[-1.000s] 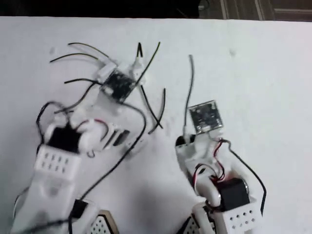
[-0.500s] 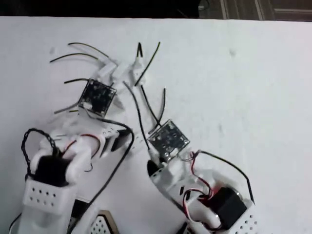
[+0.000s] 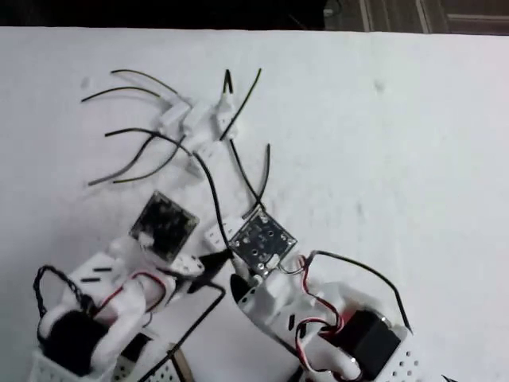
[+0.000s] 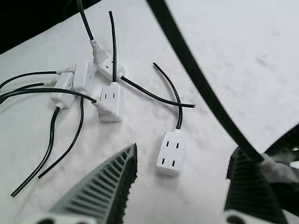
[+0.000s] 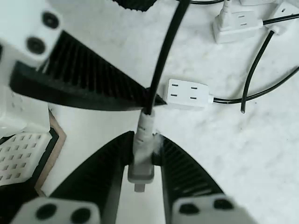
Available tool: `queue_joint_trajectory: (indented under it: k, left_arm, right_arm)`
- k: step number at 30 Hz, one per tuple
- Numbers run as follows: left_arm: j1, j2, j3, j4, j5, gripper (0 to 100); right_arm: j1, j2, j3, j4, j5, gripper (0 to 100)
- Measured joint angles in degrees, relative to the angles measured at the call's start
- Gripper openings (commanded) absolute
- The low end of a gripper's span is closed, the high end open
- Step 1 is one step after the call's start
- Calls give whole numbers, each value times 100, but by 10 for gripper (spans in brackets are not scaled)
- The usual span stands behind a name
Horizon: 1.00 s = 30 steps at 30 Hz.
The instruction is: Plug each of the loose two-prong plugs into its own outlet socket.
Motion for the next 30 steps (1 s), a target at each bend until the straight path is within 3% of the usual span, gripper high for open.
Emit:
queue_joint_trajectory:
  k: [8,18,23,30]
  left_arm:
    - [527,-273,18,70,-211,313]
    - [554,-308,-246,343,-545,309]
    - [35,-308,-686,677,-686,309]
    - [-853,-756,-440,870,-844,309]
  right_arm:
    - [44,0,422,-308,0,18]
    - [9,9,448,-642,0,18]
    - [9,0,765,-1363,0,18]
    - [281,9,2154,-3253,105,18]
